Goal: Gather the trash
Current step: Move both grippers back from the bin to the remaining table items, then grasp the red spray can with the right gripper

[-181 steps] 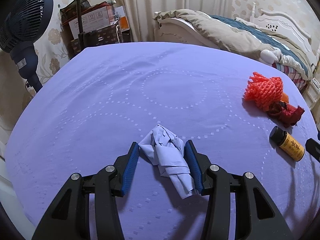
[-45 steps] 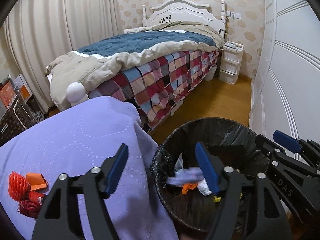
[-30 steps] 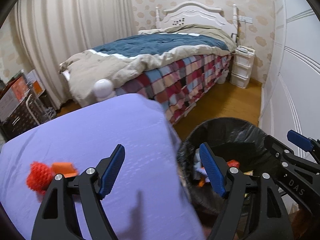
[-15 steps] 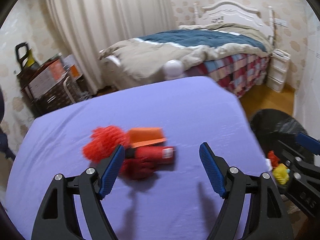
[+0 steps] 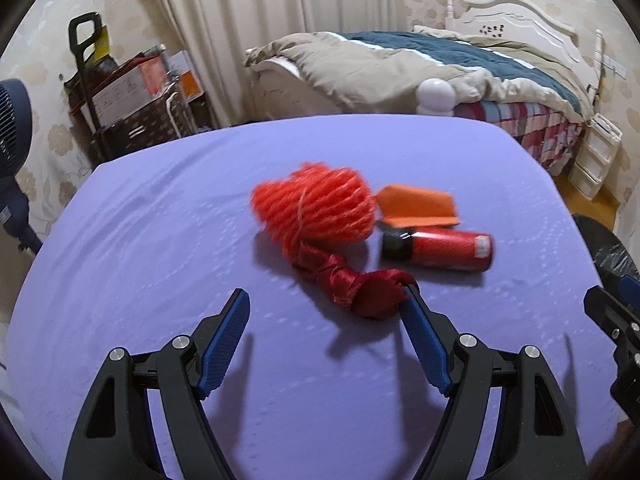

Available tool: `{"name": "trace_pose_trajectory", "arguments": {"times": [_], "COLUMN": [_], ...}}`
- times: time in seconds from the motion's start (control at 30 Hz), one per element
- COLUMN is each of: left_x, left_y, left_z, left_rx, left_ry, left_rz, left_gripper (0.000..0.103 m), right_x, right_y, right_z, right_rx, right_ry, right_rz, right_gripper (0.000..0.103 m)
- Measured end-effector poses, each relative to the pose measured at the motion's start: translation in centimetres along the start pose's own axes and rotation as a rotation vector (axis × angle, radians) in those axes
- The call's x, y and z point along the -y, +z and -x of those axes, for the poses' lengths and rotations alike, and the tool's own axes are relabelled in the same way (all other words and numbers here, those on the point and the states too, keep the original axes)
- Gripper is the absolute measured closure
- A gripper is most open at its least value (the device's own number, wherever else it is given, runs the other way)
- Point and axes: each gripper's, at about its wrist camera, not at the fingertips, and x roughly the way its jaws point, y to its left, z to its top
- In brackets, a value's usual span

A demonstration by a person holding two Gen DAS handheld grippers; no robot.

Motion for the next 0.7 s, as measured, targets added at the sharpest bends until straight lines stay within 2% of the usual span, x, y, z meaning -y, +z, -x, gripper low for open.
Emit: {"name": "trace_pose_trajectory", "arguments": {"times": [0.17,0.47,0.63,0.67,0.7], "left_x": [-1.3,-0.8,-0.5,-0.8,-0.9], "left_y": [-0.8,0.7,1.0,1.0,0.9], "left_z": [0.3,-0.5,-1.4,-1.4,-1.4], "left_rx": [-0.025,-0.023,-0.033,-0.037,-0.040], "left_ry": [-0.023,-0.084,-0.078,-0.089,-0.097], "left_rz": [0.029,0.044,0.028,0.037,0.040], "left_gripper": [0.028,0.028,0.029,0.030,0.036], "right_x": [-1.6,-2.5,-2.5,-2.6,-2.7], "right_y": [-0.1,0.6,1.7,2.0,2.4], "right_z": [-0.3,-1.2,-2.5,-2.8,-3.2], "right_rx": [-0.005,-0.009,-0.017,-0.014,-0.016], "right_ry": [0.011,0.013,0.015,0.012,0.011], "right_rz": [0.039,0.047,0.042,0.045,0.048], "right_gripper": [0.032,0.032,0.032,0.032,0.032]}}
